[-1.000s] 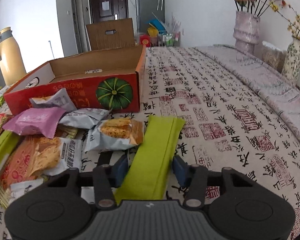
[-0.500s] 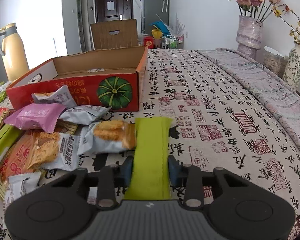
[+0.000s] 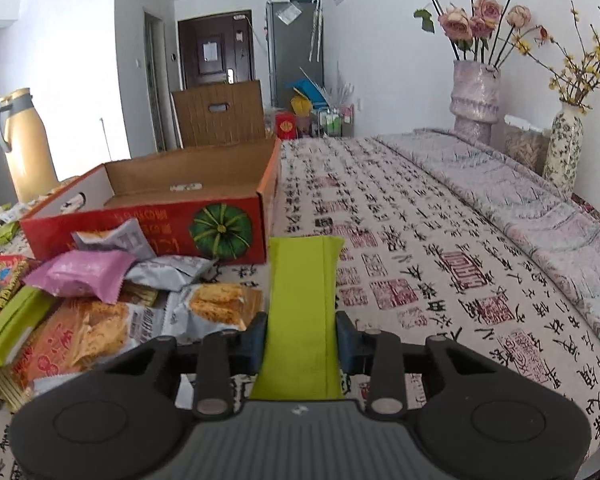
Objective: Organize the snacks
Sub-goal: 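Lift both green bars and carry them over the open cardboard box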
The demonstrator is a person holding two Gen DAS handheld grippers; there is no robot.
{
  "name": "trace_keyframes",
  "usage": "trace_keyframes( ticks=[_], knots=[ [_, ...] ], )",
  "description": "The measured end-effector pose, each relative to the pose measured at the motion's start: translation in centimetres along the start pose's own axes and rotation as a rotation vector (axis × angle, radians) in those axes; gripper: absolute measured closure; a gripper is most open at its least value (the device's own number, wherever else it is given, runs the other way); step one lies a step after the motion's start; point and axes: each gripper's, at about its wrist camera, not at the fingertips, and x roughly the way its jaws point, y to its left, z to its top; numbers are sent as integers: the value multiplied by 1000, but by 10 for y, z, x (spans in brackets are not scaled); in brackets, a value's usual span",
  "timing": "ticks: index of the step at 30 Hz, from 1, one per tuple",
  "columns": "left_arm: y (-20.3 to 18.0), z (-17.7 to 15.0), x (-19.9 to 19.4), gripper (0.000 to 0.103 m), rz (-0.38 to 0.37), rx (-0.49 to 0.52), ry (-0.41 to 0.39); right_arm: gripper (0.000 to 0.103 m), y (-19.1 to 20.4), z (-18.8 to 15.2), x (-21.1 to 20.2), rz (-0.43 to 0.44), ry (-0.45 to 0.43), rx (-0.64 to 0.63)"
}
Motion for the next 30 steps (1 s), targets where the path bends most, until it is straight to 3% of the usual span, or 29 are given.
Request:
trace_keyframes(
  ticks=[5, 9, 13, 24, 30],
  knots=[
    [-14, 12, 12, 5, -11, 37, 5, 69, 4, 1, -6, 28, -24, 2],
    [-26, 17, 23, 34, -61, 85, 23, 69, 8, 0, -8, 50, -24, 3],
    [-33, 19, 39, 53, -70, 96, 76, 69, 10, -5, -6, 73, -12, 7],
    [-24, 18, 68, 58, 1, 30, 225, 69, 17, -12, -2, 107, 6, 7],
    [-23, 17, 73, 64, 2, 10, 231, 69, 21, -14, -4, 118, 4, 6]
  ],
)
